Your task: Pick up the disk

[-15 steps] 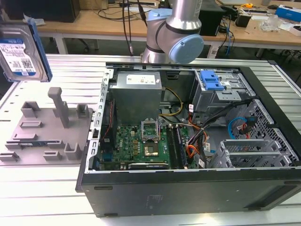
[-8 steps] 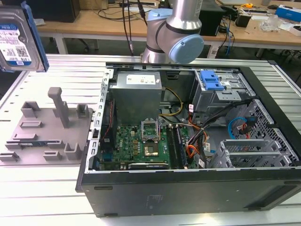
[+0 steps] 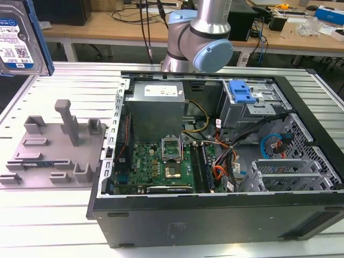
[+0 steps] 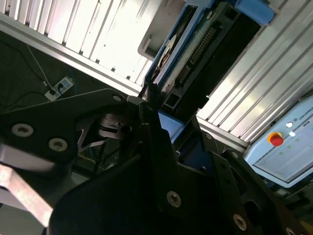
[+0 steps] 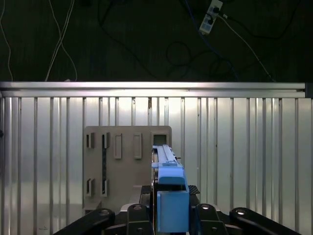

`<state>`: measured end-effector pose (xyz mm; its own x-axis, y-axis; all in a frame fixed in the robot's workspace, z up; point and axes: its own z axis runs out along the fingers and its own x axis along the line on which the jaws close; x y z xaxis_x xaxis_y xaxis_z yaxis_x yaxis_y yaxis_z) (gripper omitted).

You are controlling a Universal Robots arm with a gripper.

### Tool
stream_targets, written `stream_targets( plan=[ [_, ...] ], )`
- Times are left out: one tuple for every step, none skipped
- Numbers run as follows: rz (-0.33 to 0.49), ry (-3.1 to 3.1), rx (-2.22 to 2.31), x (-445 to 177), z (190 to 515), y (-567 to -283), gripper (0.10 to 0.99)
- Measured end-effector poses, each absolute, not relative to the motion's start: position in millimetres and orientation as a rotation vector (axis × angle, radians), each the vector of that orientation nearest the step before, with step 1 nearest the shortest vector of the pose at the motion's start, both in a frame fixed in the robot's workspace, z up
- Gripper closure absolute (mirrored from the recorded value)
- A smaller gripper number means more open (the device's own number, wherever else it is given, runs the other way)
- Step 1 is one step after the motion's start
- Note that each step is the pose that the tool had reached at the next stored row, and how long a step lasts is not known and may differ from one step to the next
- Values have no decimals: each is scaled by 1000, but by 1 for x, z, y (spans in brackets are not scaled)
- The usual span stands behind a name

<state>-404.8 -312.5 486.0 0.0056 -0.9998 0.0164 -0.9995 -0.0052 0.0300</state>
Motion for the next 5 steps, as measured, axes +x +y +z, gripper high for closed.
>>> stream_targets(
  plan=[
    [-15,-2192,2204,-405,486,-313,722],
    [-15,-2192,2204,-405,486,-313,722],
    [-15,-2192,2204,-405,486,-313,722],
    [-15,-2192,2204,-405,486,-313,722],
    [-15,-2192,2204,-405,486,-313,722]
  ],
)
